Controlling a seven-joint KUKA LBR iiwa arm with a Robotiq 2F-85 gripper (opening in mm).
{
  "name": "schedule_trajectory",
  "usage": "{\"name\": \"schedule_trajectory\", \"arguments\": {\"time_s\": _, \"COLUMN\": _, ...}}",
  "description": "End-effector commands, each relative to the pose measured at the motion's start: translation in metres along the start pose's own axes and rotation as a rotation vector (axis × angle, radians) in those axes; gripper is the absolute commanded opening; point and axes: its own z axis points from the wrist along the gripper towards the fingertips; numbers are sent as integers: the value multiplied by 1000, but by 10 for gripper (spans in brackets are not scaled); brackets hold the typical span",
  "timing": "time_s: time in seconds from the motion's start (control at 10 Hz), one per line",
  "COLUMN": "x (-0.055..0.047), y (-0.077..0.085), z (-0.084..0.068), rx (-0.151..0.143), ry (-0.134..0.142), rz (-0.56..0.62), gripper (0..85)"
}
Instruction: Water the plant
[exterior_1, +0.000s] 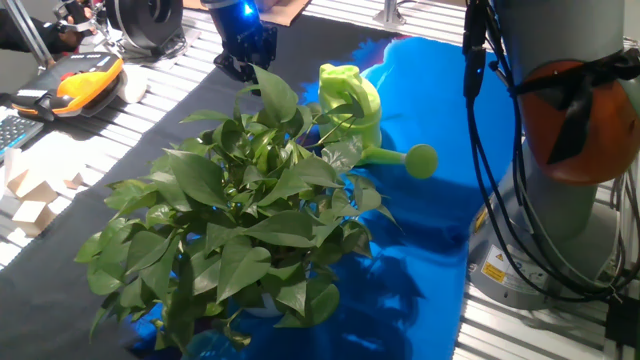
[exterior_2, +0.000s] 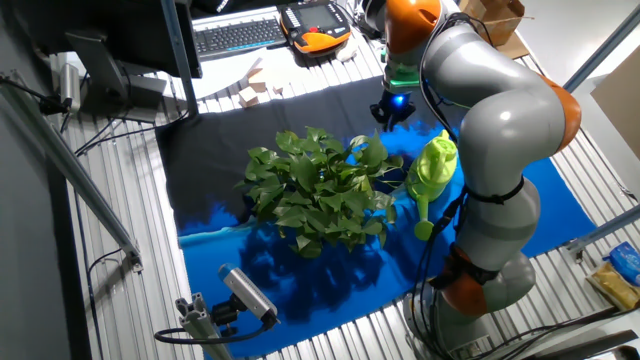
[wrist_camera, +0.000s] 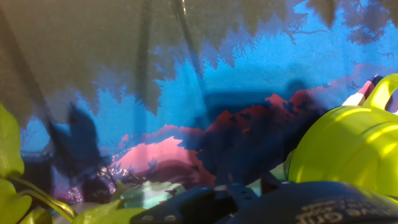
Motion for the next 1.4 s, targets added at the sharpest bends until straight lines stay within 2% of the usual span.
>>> {"name": "schedule_trajectory", "arguments": {"time_s": 0.0, "x": 0, "y": 0, "z": 0, "rx": 0, "ry": 0, "rz": 1, "gripper": 0}}
{"name": "schedule_trajectory", "arguments": {"time_s": 1.3, "x": 0, "y": 0, "z": 0, "rx": 3, "ry": 4, "rz": -15, "gripper": 0}}
